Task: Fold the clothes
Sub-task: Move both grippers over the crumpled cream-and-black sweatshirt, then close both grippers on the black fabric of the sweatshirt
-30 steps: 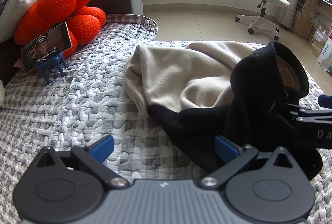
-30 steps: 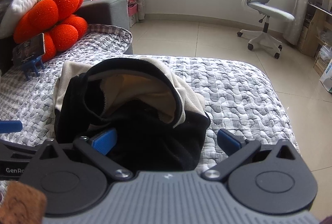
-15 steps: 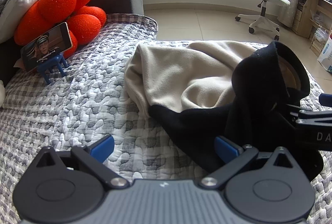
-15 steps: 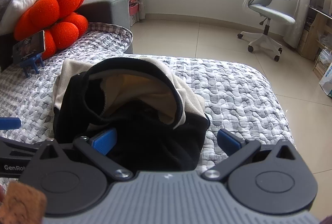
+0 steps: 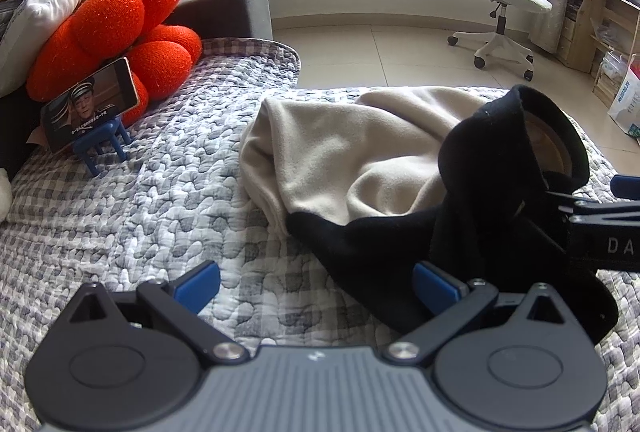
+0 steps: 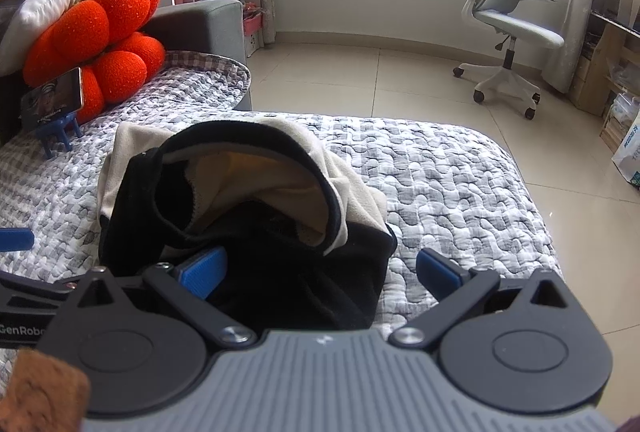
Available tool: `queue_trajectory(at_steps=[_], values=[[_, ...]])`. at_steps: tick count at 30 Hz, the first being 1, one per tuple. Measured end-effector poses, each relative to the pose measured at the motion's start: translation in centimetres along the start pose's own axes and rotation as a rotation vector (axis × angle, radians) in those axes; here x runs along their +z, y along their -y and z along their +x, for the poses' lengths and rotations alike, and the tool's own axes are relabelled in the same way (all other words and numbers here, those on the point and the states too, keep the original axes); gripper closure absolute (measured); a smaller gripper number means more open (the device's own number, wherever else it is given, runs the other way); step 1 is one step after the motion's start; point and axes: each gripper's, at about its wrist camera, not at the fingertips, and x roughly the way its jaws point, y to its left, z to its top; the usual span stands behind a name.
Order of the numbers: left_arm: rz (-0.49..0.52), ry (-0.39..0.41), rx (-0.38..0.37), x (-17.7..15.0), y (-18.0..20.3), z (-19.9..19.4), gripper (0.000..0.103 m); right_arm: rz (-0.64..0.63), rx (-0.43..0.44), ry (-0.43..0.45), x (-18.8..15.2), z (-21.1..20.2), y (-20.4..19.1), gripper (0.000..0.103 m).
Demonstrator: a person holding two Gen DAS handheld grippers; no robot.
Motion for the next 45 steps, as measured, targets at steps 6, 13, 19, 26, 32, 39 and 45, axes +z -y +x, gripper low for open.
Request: queue_trajectory(at_steps=[6, 13, 19, 26, 32, 39, 45], values=[[0.052, 0.024, -0.011, 0.2, 0.1, -0.3, 0.001, 0.029, 0.047, -0.015, 0.0, 0.4, 0.9, 0.034], [0.103, 0.038, -0.067, 0.1, 0.8, -0.6, 0.001, 0.030, 0.077, 0.022, 0.2, 0.1, 1.1, 0.081], [0.157, 0.037, -0.067, 0.2, 1.2, -0.3, 0.001, 0.034, 0.067, 0.104, 0.8, -0.8, 1.5, 0.087], [0.162, 0.052, -0.102, 0.2, 0.8, -0.8, 0.001, 0.046, 0.048, 0.133, 1.0, -0.9, 1.8, 0.087], [0.181, 0.084, -0.125, 0.0, -0.2, -1.8, 0.001, 0.056, 0.017, 0.158, 1.3, -0.9, 2.1, 0.095], [0.210, 0.105, -0.164, 0.0, -0.7, -2.5, 0.001, 0.071, 0.054, 0.107, 1.0, -0.6, 2.9, 0.083], [0.193, 0.120, -0.207, -0.1, -1.9, -3.0, 0.001, 0.100, 0.094, 0.103, 0.5, -1.6, 4.0, 0.055]])
